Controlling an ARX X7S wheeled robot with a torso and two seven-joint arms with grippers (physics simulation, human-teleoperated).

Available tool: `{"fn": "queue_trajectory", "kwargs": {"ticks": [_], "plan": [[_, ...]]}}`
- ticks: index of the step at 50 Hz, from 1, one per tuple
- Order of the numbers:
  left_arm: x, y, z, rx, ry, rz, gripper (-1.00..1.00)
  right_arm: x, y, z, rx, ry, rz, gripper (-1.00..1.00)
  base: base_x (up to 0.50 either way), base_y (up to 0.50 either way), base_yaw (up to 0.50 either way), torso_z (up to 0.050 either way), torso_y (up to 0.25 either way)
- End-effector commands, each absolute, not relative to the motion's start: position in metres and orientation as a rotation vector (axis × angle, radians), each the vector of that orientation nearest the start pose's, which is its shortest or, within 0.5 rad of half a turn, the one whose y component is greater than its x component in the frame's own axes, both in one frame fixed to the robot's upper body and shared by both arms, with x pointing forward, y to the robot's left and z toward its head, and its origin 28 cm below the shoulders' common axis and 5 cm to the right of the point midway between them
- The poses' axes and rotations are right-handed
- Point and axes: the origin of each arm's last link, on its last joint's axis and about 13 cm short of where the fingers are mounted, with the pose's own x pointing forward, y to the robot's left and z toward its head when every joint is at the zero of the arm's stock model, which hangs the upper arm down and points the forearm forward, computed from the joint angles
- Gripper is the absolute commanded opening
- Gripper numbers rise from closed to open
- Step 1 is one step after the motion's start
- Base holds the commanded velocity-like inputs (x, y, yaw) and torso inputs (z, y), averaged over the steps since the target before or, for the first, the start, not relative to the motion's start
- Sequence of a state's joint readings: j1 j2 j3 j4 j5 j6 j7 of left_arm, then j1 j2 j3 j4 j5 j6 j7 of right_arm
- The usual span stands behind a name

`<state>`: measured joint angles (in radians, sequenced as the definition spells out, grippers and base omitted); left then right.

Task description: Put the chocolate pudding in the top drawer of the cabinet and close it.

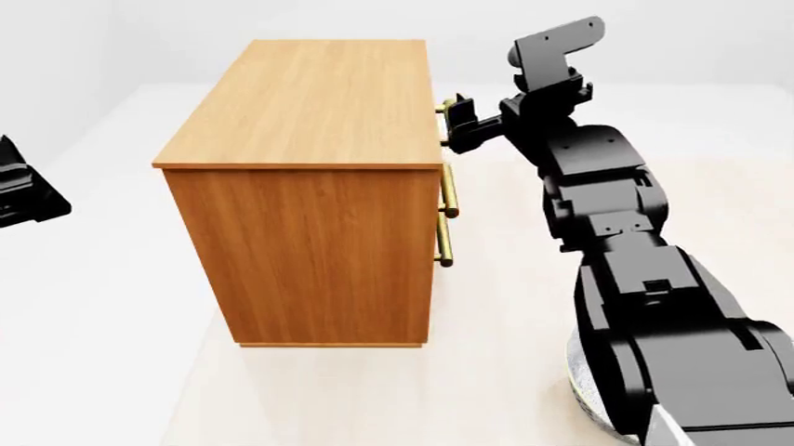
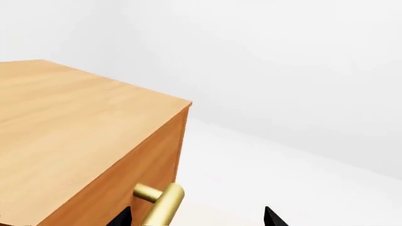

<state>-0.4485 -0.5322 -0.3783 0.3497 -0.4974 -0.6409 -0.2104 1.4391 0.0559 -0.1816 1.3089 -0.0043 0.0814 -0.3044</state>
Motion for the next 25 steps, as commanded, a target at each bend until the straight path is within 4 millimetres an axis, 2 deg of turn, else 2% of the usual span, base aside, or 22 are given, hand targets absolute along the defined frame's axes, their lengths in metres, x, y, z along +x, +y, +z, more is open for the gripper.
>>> {"fn": "queue_trajectory", "kwargs": {"ticks": [1,6,7,8,11,15,25], "plan": [[0.253,0.355,0.208,-0.035,-0.297,0.346,1.00,0.440,-0.136,0.249,-0.185,-0.043,0.213,1.00,0.00,0.00,0.00,0.000,0.000],[0.257,0.347,0.211,-0.038,-0.304,0.290,1.00,0.437,-0.155,0.262,-0.190,-0.060,0.154,1.00,0.00,0.00,0.00,0.000,0.000],[0.258,0.345,0.212,-0.040,-0.305,0.277,1.00,0.431,-0.161,0.252,-0.178,0.005,0.136,1.00,0.00,0.00,0.00,0.000,0.000],[0.258,0.344,0.213,-0.041,-0.307,0.265,1.00,0.423,-0.166,0.244,-0.170,0.056,0.120,1.00,0.00,0.00,0.00,0.000,0.000],[0.257,0.339,0.215,-0.043,-0.309,0.236,1.00,0.396,-0.168,0.272,-0.201,-0.051,0.106,1.00,0.00,0.00,0.00,0.000,0.000],[0.257,0.332,0.219,-0.044,-0.313,0.190,1.00,0.357,-0.175,0.283,-0.210,-0.067,0.079,1.00,0.00,0.00,0.00,0.000,0.000],[0.261,0.323,0.225,-0.030,-0.322,0.138,1.00,0.278,-0.178,0.283,-0.216,-0.078,0.048,1.00,0.00,0.00,0.00,0.000,0.000]]}}
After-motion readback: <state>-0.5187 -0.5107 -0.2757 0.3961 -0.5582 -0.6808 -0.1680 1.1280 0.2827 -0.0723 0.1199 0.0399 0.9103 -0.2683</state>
